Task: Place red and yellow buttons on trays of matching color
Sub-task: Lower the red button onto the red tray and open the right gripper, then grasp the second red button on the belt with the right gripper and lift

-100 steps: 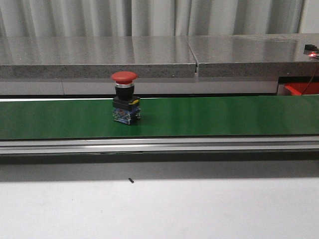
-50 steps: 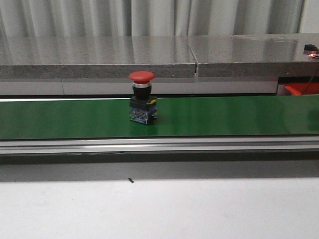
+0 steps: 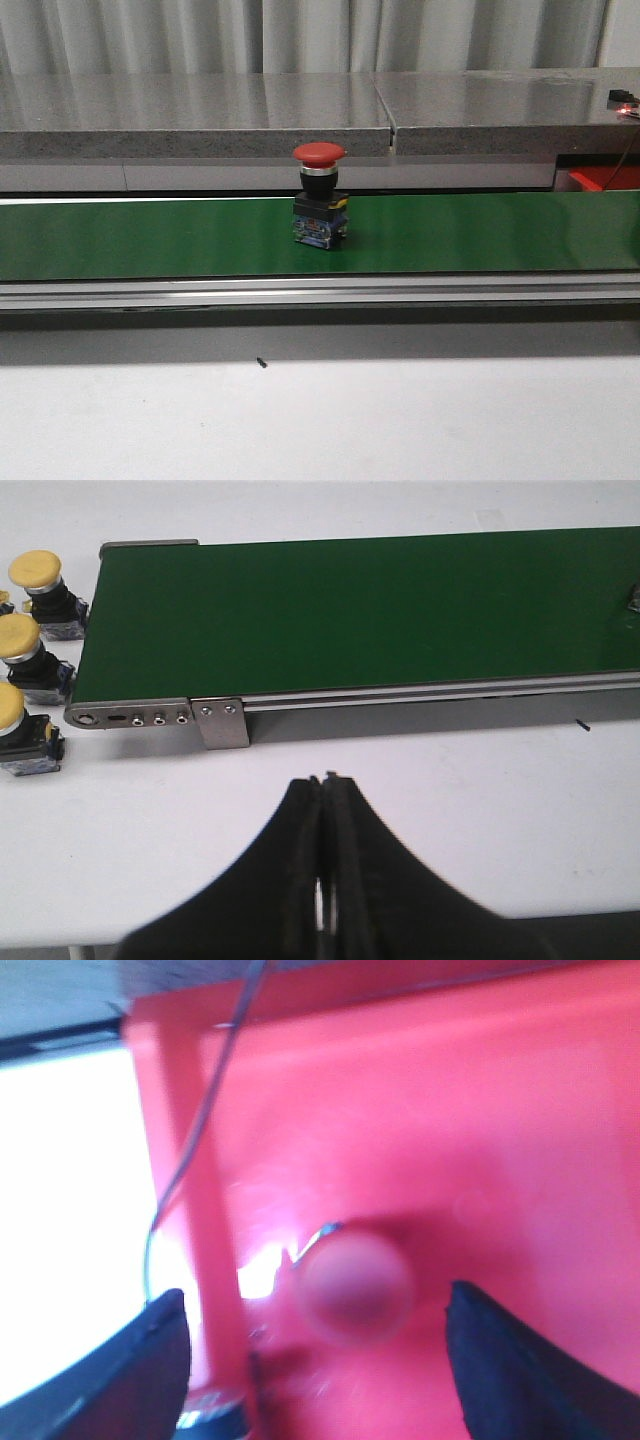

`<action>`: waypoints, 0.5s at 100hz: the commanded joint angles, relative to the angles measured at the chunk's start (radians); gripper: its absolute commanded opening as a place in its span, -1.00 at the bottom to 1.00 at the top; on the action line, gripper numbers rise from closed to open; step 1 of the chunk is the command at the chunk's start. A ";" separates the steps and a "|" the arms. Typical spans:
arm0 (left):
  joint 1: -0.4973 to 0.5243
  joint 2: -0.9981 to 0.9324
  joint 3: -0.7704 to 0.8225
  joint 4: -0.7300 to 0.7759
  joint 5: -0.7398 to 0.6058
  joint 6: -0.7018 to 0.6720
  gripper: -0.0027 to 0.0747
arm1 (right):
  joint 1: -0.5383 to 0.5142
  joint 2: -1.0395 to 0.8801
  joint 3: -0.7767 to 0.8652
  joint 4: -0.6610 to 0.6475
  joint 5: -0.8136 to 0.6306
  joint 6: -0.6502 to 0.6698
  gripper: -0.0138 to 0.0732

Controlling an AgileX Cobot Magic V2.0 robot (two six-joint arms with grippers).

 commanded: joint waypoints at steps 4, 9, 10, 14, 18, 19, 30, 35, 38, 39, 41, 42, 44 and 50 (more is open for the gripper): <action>-0.008 0.008 -0.027 -0.017 -0.062 0.000 -0.98 | 0.020 -0.139 0.052 0.018 -0.067 -0.009 0.55; -0.008 0.008 -0.027 -0.017 -0.062 0.000 -0.98 | 0.032 -0.175 0.089 0.019 -0.086 -0.009 0.55; -0.008 0.008 -0.027 -0.017 -0.062 0.000 -0.98 | 0.033 -0.186 0.095 0.019 -0.089 -0.009 0.55; -0.008 0.008 -0.027 -0.017 -0.062 0.000 -0.98 | 0.045 -0.212 0.130 0.021 -0.111 -0.009 0.55; -0.008 0.008 -0.027 -0.017 -0.062 0.000 -0.98 | 0.060 -0.242 0.164 0.021 -0.128 -0.009 0.55; -0.008 0.008 -0.027 -0.017 -0.062 0.000 -0.98 | 0.062 -0.252 0.169 0.021 -0.130 -0.009 0.55; -0.008 0.008 -0.027 -0.017 -0.062 0.000 -0.98 | 0.103 -0.317 0.239 0.019 -0.130 -0.015 0.55; -0.008 0.008 -0.027 -0.017 -0.062 0.000 -0.98 | 0.121 -0.345 0.269 0.022 -0.122 -0.015 0.55; -0.008 0.008 -0.027 -0.017 -0.062 0.000 -0.98 | 0.131 -0.366 0.288 0.021 -0.120 -0.015 0.55; -0.008 0.008 -0.027 -0.017 -0.062 0.000 -0.98 | 0.136 -0.370 0.298 0.021 -0.118 -0.015 0.55; -0.008 0.008 -0.027 -0.017 -0.062 0.000 -0.98 | 0.144 -0.383 0.308 0.021 -0.117 -0.015 0.55; -0.008 0.008 -0.027 -0.017 -0.062 0.000 -0.98 | 0.147 -0.387 0.317 0.024 -0.116 -0.015 0.55; -0.008 0.008 -0.027 -0.017 -0.062 0.000 -0.98 | 0.156 -0.400 0.331 0.024 -0.115 -0.015 0.55; -0.008 0.008 -0.027 -0.017 -0.062 0.000 -0.98 | 0.179 -0.436 0.368 0.023 -0.116 -0.015 0.55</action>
